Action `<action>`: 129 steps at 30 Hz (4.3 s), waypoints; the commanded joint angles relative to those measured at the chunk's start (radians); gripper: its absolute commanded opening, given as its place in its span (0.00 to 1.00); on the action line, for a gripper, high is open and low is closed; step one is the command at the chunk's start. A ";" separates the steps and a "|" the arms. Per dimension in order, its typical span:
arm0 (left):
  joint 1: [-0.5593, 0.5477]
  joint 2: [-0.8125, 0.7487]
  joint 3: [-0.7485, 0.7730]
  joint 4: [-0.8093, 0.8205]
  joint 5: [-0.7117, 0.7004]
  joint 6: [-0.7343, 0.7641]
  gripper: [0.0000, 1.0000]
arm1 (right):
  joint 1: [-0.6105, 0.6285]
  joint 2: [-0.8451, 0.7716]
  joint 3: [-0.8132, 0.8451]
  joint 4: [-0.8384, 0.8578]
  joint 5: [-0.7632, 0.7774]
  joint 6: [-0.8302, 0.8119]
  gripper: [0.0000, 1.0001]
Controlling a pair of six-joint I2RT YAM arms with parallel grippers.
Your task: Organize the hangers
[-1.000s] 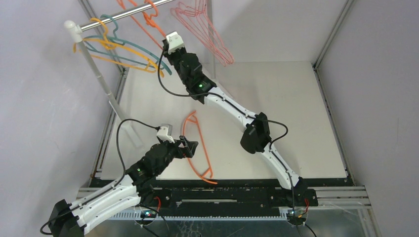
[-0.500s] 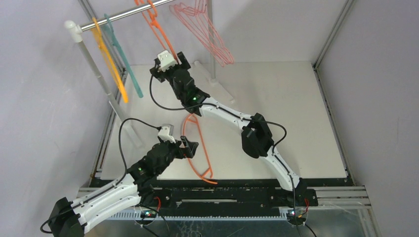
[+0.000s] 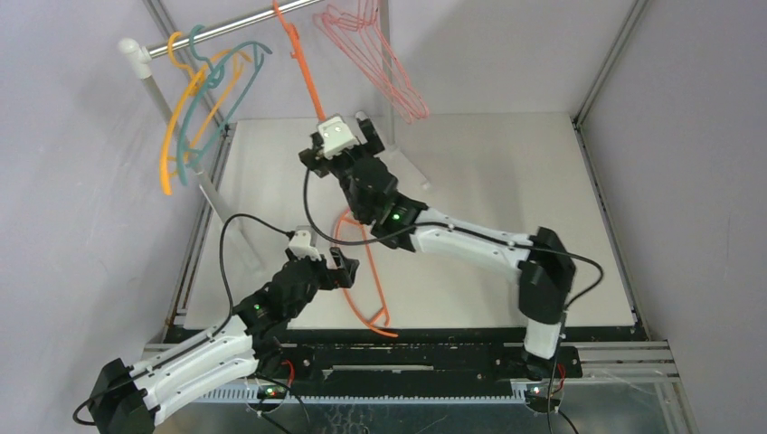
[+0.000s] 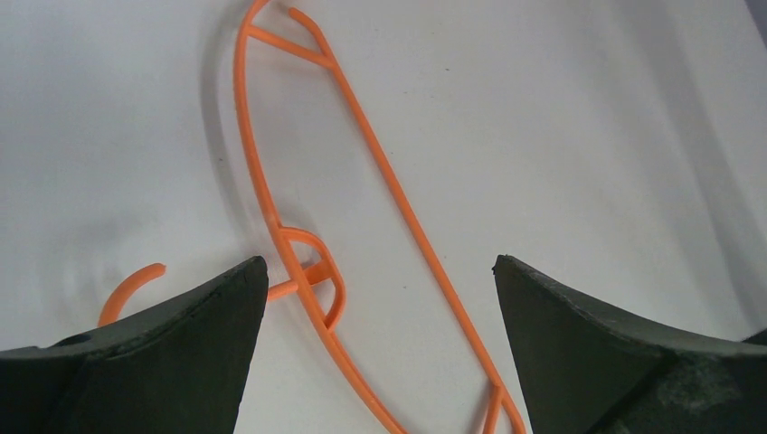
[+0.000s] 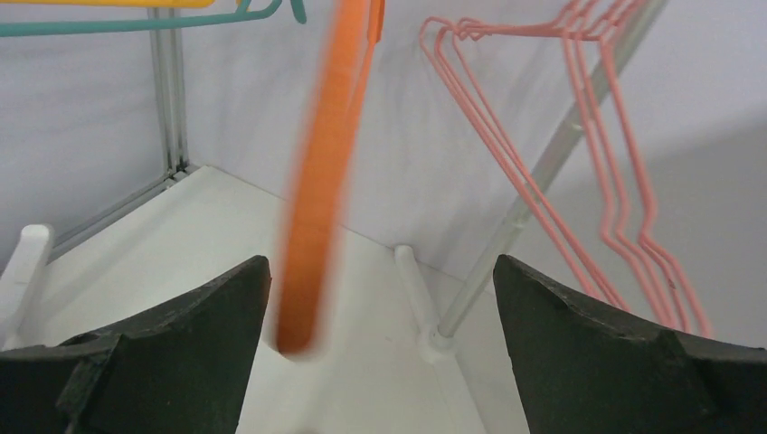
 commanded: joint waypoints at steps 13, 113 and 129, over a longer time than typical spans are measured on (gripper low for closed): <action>0.096 0.022 0.097 -0.195 -0.143 -0.067 0.99 | 0.158 -0.443 -0.497 -0.421 0.065 0.416 0.93; 0.120 -0.056 0.126 -0.004 0.049 -0.250 0.31 | 0.183 -0.395 -0.605 -0.235 -0.566 0.727 0.00; 0.120 0.040 0.361 -0.339 -0.110 -0.013 0.00 | 0.195 -0.495 -0.608 -0.507 -0.310 0.761 0.33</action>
